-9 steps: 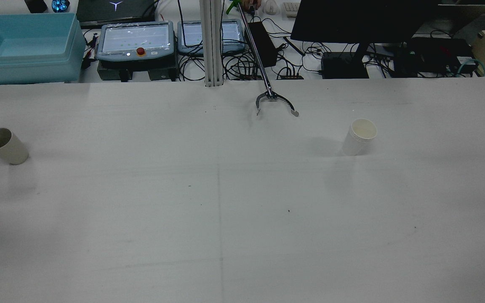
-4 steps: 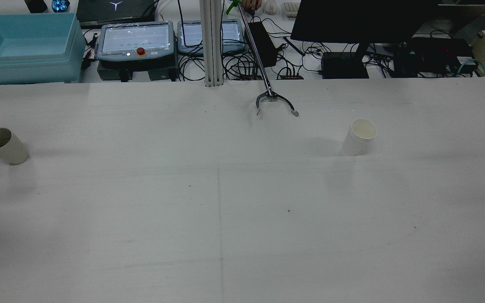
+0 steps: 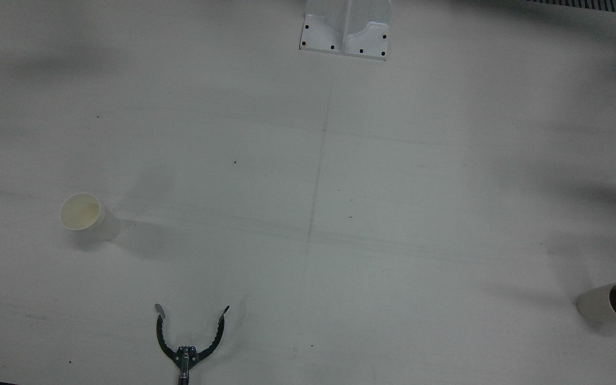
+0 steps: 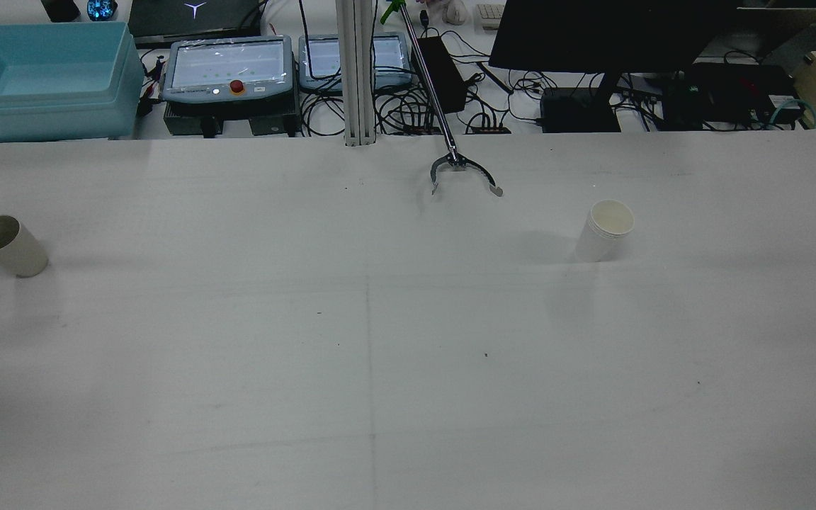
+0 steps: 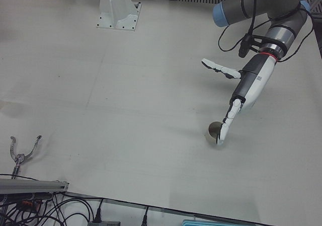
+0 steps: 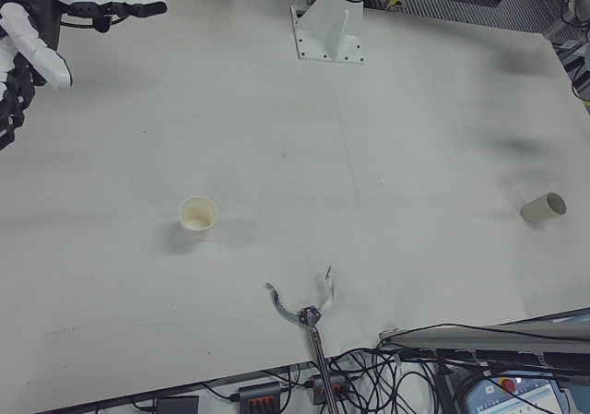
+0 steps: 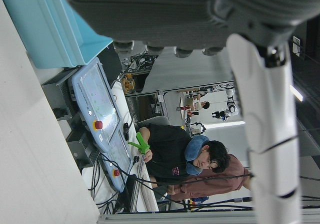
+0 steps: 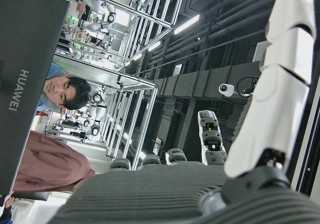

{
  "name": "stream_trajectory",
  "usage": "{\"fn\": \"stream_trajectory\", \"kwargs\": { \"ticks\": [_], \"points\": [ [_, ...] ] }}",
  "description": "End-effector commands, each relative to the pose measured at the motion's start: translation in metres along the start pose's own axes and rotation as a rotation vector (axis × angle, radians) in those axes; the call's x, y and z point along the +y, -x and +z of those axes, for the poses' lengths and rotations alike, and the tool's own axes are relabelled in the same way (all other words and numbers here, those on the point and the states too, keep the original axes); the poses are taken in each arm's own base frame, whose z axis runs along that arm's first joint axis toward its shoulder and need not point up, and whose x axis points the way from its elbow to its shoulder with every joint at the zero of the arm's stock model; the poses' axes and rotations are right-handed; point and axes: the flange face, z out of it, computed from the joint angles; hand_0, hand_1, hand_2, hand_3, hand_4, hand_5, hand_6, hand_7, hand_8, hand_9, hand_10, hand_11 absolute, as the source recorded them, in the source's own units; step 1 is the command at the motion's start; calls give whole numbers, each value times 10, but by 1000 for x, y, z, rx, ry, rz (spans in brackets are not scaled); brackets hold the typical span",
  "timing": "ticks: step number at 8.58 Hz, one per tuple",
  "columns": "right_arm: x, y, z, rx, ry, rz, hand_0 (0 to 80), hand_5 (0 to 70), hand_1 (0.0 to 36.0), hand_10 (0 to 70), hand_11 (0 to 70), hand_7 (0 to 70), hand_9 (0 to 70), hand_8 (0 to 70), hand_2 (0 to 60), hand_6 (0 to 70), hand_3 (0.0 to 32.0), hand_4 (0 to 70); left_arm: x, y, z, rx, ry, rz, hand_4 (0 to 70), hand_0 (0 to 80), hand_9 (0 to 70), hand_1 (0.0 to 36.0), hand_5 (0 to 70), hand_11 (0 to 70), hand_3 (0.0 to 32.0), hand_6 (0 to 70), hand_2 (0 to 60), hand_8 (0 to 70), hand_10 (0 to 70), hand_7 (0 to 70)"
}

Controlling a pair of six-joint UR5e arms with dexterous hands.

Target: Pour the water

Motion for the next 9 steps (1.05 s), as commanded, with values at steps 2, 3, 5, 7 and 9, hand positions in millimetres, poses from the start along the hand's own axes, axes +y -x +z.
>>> {"fn": "stream_trajectory", "kwargs": {
  "ticks": [2, 3, 5, 7, 9],
  "points": [
    [3, 2, 1, -6, 6, 7, 493, 76, 163, 0, 0, 43, 0, 0, 82, 29, 50, 83, -3, 2, -9, 1, 5, 1, 0, 515, 0, 197, 0, 26, 86, 0, 41, 0, 2, 11],
    [2, 3, 1, -7, 4, 6, 510, 76, 176, 0, 0, 42, 0, 0, 68, 30, 46, 101, -3, 2, -10, 1, 2, 1, 0, 546, 0, 201, 0, 29, 84, 0, 0, 0, 2, 14],
    [6, 9, 1, -16, 11, 11, 508, 76, 167, 0, 0, 42, 0, 0, 47, 29, 44, 111, -6, 4, -12, -1, 0, -2, 0, 529, 0, 196, 0, 28, 82, 0, 10, 0, 3, 21],
    [7, 9, 2, -19, 13, 11, 495, 73, 167, 0, 0, 45, 0, 0, 101, 32, 42, 117, -6, 3, -13, 3, 5, -5, 0, 501, 0, 205, 0, 20, 82, 0, 94, 0, 0, 16],
    [6, 14, 0, -24, 11, 10, 477, 73, 150, 0, 0, 49, 0, 0, 120, 31, 44, 101, -9, 3, -17, 19, 8, 10, 0, 475, 0, 189, 0, 9, 102, 0, 150, 0, 0, 0]
  ]
}}
